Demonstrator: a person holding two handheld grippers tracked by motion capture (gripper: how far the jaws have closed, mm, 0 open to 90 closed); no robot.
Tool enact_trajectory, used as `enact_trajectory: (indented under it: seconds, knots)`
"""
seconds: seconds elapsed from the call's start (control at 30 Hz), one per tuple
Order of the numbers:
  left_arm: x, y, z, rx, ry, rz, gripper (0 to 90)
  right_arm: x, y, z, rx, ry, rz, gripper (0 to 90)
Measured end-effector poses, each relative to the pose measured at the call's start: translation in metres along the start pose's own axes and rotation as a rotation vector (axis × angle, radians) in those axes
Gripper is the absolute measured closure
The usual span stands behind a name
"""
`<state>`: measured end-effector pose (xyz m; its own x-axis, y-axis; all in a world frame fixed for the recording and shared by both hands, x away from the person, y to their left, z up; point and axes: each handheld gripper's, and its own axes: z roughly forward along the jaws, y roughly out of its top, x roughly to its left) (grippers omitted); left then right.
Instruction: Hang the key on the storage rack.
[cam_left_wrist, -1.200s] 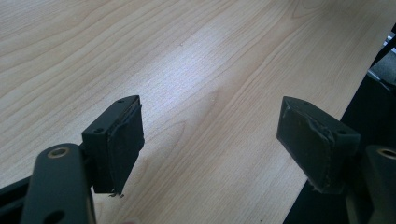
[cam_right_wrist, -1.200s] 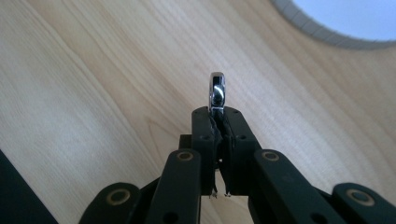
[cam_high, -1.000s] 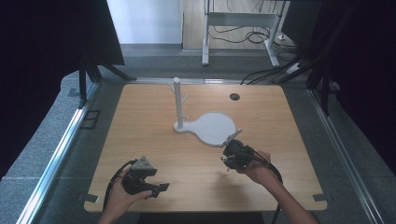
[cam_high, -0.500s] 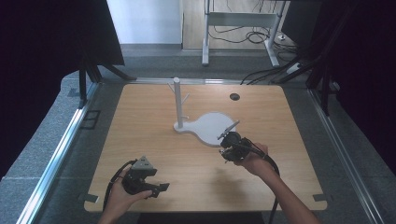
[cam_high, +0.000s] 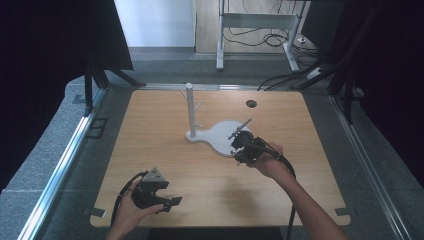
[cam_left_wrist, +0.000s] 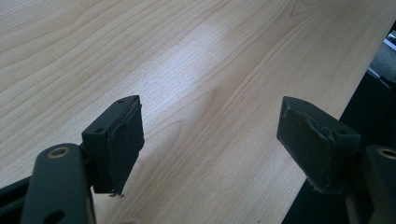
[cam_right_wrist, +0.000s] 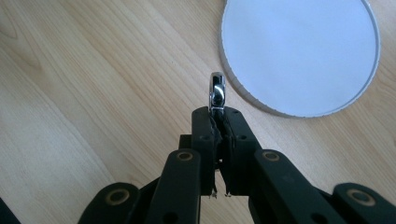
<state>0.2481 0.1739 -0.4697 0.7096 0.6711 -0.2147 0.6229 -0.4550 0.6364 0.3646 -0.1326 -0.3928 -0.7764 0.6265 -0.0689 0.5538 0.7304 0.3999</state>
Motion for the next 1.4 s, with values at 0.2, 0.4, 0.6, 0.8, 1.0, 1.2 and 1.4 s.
enact_trajectory:
  seconds: [0.2,0.4,0.6,0.8,1.0,1.2,1.4]
  knots:
    - [0.000,0.000,0.000,0.000,0.000,0.000,23.3,-0.001,0.007,0.002,-0.003,-0.005,-0.005,84.6]
    - [0.000,0.000,0.000,0.000,0.000,0.000,23.3,-0.001,0.013,0.003,0.000,0.003,-0.007,84.6]
    - [0.000,0.000,0.000,0.003,0.000,0.003,23.4,0.001,0.017,0.005,0.008,0.009,-0.012,84.6]
    - [0.001,0.000,-0.001,0.001,0.001,0.005,23.3,-0.004,0.022,0.007,0.002,0.010,-0.006,84.6]
    - [0.001,0.000,-0.001,0.002,0.002,0.004,23.3,-0.003,0.029,0.005,-0.008,0.005,-0.009,84.6]
    - [0.001,0.000,-0.002,-0.003,0.000,0.003,23.3,-0.006,0.040,0.003,-0.024,0.012,0.004,84.6]
    - [0.002,0.000,-0.001,-0.005,-0.001,-0.001,23.3,-0.007,0.047,0.004,-0.027,0.016,0.010,84.6]
